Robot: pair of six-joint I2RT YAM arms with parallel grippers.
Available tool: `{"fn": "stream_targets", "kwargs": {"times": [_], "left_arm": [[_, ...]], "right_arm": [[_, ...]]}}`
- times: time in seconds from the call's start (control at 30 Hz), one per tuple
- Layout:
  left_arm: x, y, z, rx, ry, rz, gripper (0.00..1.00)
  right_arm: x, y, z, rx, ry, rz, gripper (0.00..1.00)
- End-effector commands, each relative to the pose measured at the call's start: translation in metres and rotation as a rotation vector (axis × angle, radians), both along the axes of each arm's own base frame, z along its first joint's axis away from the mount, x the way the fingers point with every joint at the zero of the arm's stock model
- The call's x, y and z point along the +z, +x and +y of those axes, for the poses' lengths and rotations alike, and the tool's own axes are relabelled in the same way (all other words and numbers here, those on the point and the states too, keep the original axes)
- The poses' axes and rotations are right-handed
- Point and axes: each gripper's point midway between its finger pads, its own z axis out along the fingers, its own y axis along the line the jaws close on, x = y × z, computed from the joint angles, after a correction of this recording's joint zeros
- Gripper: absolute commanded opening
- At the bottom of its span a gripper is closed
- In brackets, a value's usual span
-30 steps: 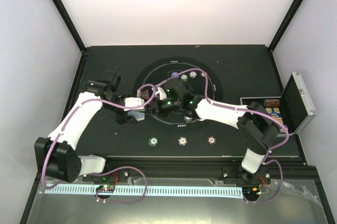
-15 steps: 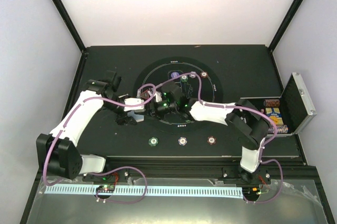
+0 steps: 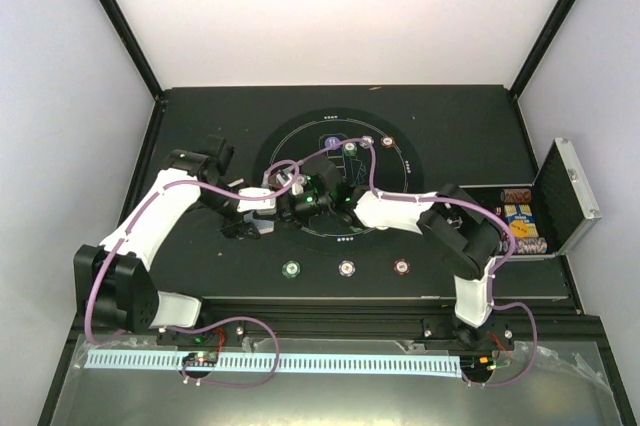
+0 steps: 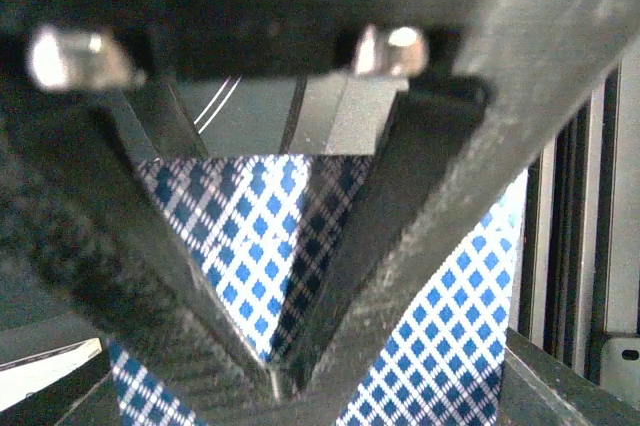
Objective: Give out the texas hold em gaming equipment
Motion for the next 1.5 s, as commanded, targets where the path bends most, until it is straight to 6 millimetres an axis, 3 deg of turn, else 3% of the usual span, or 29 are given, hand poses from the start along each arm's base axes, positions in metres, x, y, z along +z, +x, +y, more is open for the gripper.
{"fn": "stream_targets", "kwargs": {"times": [0.0,0.1,0.23,0.63,0.8,1.0,1.07,1.2,1.47], "left_arm": [[0.011,0.001,0.002,-0.008,0.006,-0.018,0.01],[0.011,0.001,0.004,-0.009,0.019,-0.021,0.02],[0.009,0.001,0.005,-0.008,0.025,-0.017,0.02],[0.005,0.004,0.006,0.007,0.035,-0.016,0.02],[0.002,0.004,0.007,0.008,0.04,-0.017,0.02],[-0.001,0.005,0.008,0.015,0.053,-0.019,0.02],[-0.002,0.006,0.009,0.019,0.058,-0.019,0.02],[-0.005,0.009,0.013,0.036,0.085,-0.021,0.02],[-0.01,0.006,0.024,0.062,0.112,-0.014,0.02]], "right_arm": [[-0.045,0.012,-0.033,-0.053,-0.172,0.007,0.54],[-0.056,0.013,-0.05,-0.071,-0.212,0.007,0.53],[-0.054,0.011,-0.057,-0.071,-0.212,-0.001,0.52],[-0.006,0.013,-0.051,-0.088,-0.111,-0.031,0.41],[0.006,0.012,-0.053,-0.089,-0.099,-0.05,0.3],[0.015,0.012,-0.055,-0.101,-0.088,-0.058,0.06],[0.018,0.013,-0.055,-0.104,-0.087,-0.062,0.02],[0.02,0.016,-0.059,-0.104,-0.099,-0.071,0.01],[0.029,0.046,-0.088,-0.163,-0.085,-0.07,0.01]]}}
